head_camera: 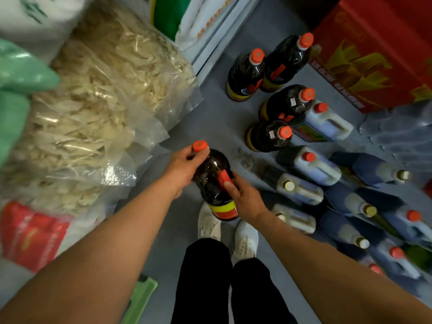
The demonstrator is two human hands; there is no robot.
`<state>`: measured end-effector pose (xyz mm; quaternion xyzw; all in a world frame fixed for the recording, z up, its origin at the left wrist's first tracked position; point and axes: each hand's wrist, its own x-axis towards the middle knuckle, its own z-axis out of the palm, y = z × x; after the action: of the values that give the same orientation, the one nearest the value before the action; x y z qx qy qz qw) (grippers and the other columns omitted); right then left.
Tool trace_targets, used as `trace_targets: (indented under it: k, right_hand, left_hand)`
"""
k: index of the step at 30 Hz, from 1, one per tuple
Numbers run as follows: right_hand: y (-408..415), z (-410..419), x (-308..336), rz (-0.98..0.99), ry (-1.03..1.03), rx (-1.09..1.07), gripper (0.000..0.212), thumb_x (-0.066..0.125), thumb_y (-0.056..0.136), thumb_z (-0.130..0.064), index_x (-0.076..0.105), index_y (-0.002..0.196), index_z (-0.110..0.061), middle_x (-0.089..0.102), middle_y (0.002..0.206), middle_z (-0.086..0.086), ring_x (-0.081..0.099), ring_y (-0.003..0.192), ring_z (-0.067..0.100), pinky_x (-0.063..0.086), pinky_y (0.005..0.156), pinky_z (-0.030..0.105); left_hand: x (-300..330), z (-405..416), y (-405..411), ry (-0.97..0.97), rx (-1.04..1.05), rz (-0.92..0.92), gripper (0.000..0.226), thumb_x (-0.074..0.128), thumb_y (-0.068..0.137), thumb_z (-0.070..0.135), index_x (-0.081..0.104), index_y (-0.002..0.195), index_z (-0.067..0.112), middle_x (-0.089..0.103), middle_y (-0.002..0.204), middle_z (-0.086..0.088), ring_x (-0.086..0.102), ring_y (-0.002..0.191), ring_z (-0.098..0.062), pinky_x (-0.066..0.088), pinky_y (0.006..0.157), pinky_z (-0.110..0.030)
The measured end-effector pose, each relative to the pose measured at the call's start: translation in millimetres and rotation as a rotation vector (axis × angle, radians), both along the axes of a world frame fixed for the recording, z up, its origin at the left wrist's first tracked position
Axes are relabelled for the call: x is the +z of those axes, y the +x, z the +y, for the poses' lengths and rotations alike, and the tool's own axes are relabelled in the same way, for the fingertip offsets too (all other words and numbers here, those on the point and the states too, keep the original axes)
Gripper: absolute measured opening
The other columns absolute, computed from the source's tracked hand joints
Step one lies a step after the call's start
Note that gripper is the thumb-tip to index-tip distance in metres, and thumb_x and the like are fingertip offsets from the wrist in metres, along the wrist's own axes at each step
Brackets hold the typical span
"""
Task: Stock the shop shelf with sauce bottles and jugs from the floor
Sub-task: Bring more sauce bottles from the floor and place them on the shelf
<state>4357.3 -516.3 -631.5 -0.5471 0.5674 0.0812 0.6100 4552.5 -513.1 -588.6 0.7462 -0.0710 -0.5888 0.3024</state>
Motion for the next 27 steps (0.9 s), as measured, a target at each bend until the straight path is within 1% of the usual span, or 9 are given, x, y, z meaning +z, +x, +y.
trace_targets:
  k: [3,6,9,11,13,17,22,25,27]
  right_hand:
    - [2.0,-1.0,63.1,-0.01,0.024,-0.01,0.042,0.049,0.101,-0.048,0.058,0.131,-0.02,0.067,0.12,0.004,0.061,0.115,0.02,0.047,0.104,0.044]
    - [-2.8,-1.5,113.0,-0.05,0.033,-0.084,0.039,0.046,0.103,-0.047,0.062,0.12,-0.016,0.068,0.112,0.002,0.062,0.111,0.017,0.049,0.1,0.036]
    - [-8.0,1.4,152.1,-0.094,0.068,-0.124,0.052,0.048,0.093,-0.066,0.065,0.11,-0.02,0.071,0.112,0.003,0.065,0.11,0.017,0.052,0.1,0.042]
    - [-11.9,5.6,174.5,-0.125,0.102,-0.116,0.069,0.051,0.078,-0.084,0.066,0.108,-0.023,0.072,0.113,0.005,0.067,0.11,0.022,0.053,0.099,0.052]
    - [-17.5,8.9,194.1,-0.178,0.146,-0.127,0.073,0.055,0.074,-0.085,0.068,0.11,-0.024,0.073,0.114,0.003,0.068,0.111,0.023,0.056,0.093,0.051]
    - [-33.5,14.2,255.6,-0.244,0.119,-0.055,0.049,0.044,0.098,-0.059,0.066,0.111,-0.017,0.072,0.11,-0.003,0.067,0.103,0.009,0.055,0.072,0.021]
    - [-51.2,26.2,346.2,-0.289,0.013,0.085,0.064,0.046,0.093,-0.068,0.066,0.108,-0.009,0.071,0.114,0.01,0.068,0.108,0.021,0.057,0.093,0.046]
    - [-49.9,37.3,410.4,-0.374,-0.042,0.183,0.06,0.044,0.1,-0.055,0.061,0.115,0.0,0.071,0.114,0.013,0.067,0.108,0.021,0.056,0.089,0.038]
    - [-42.3,47.6,447.4,-0.432,-0.068,0.267,0.049,0.046,0.102,-0.046,0.06,0.118,-0.001,0.071,0.112,0.014,0.067,0.107,0.02,0.056,0.086,0.037]
  left_hand:
    - [48.6,15.2,4.8,-0.033,0.01,0.039,0.02,0.068,0.09,0.043,0.063,0.108,0.038,0.068,0.109,0.006,0.066,0.104,-0.016,0.054,0.074,-0.031]
    - [83.6,32.8,9.8,-0.104,-0.029,0.098,0.066,0.081,0.069,0.046,0.056,0.129,0.038,0.064,0.125,-0.002,0.061,0.117,-0.022,0.053,0.085,-0.036]
    - [111.2,52.0,2.4,-0.147,-0.039,0.153,0.104,0.094,0.053,0.046,0.042,0.143,0.037,0.059,0.135,0.0,0.056,0.122,-0.019,0.049,0.098,-0.042]
    - [127.8,67.3,-11.8,-0.192,-0.041,0.178,0.115,0.093,0.041,0.049,0.042,0.143,0.029,0.06,0.135,0.002,0.057,0.123,-0.016,0.046,0.103,-0.039]
    - [146.1,79.9,-28.0,-0.235,-0.014,0.18,0.122,0.094,0.034,0.05,0.045,0.142,0.02,0.064,0.132,0.0,0.059,0.122,-0.015,0.046,0.103,-0.034]
    - [209.4,100.6,-46.4,-0.309,0.015,0.184,0.099,0.089,0.048,0.037,0.051,0.137,0.018,0.069,0.124,-0.001,0.064,0.116,-0.017,0.05,0.095,-0.03]
    - [317.2,131.5,-82.7,-0.348,0.154,-0.021,0.079,0.087,0.041,0.048,0.06,0.114,0.033,0.071,0.117,0.004,0.066,0.111,-0.016,0.05,0.1,-0.036]
    - [380.6,162.4,-106.0,-0.408,0.334,-0.175,0.08,0.089,0.045,0.049,0.06,0.117,0.031,0.072,0.11,0.009,0.067,0.103,-0.009,0.053,0.088,-0.025]
    - [422.1,183.5,-113.5,-0.453,0.43,-0.247,0.061,0.092,0.059,0.034,0.061,0.112,0.032,0.071,0.104,0.013,0.067,0.096,-0.004,0.051,0.077,-0.016]
